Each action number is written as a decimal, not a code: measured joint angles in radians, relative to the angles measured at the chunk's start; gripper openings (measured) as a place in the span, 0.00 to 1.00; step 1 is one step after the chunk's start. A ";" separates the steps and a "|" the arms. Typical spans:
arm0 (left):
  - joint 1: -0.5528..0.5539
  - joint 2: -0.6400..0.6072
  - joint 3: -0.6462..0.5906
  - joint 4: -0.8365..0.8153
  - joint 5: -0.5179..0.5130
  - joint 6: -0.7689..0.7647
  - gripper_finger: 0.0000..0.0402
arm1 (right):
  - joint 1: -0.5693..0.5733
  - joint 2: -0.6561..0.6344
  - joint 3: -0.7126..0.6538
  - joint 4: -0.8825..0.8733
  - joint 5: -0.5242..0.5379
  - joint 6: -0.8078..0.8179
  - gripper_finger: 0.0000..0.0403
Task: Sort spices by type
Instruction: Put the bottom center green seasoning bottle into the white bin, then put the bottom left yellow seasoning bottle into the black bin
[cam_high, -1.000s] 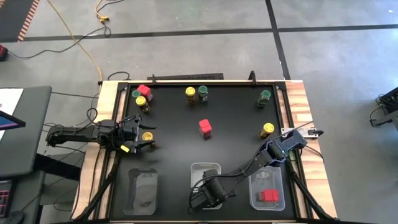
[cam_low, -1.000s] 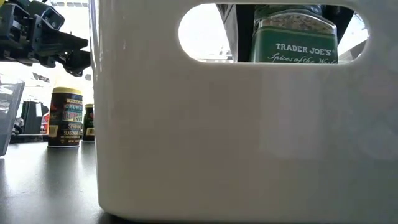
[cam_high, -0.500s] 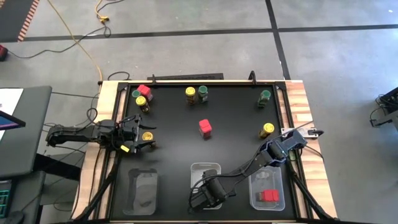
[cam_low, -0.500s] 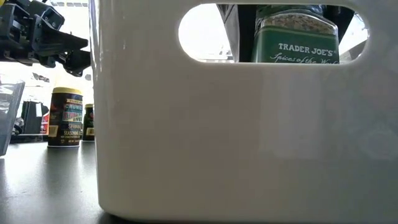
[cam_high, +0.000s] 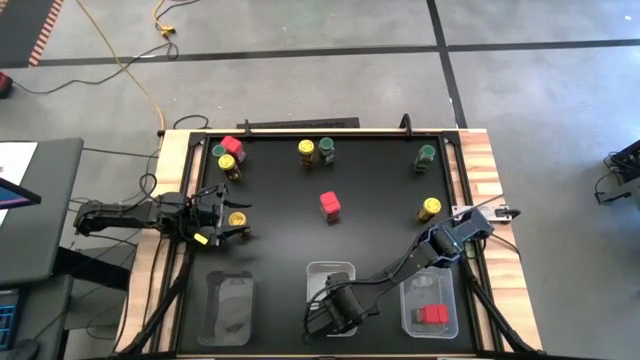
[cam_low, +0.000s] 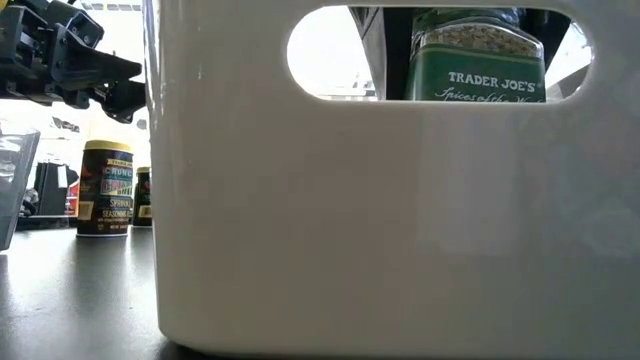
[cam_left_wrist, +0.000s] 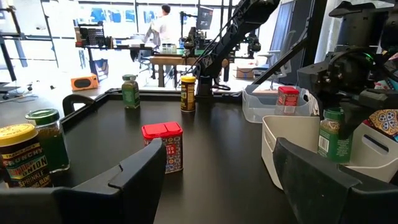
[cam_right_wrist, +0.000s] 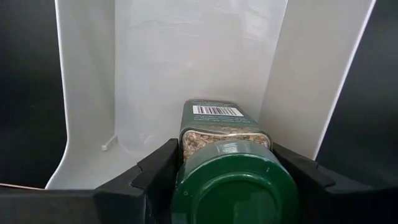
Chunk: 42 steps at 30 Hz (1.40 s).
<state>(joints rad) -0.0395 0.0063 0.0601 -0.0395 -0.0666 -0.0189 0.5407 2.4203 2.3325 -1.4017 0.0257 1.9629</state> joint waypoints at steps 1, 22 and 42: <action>0.000 0.000 0.000 0.000 0.000 0.000 0.70 | 0.000 0.000 0.000 0.000 0.000 0.000 0.60; 0.000 0.000 0.000 0.000 0.000 0.000 0.70 | -0.001 0.000 -0.002 0.013 0.000 -0.008 0.66; 0.000 0.000 0.000 0.000 0.000 0.000 0.70 | -0.002 -0.044 0.022 -0.018 0.009 -0.034 0.89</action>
<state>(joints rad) -0.0399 0.0063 0.0601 -0.0391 -0.0666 -0.0189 0.5388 2.3761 2.3540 -1.4201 0.0352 1.9288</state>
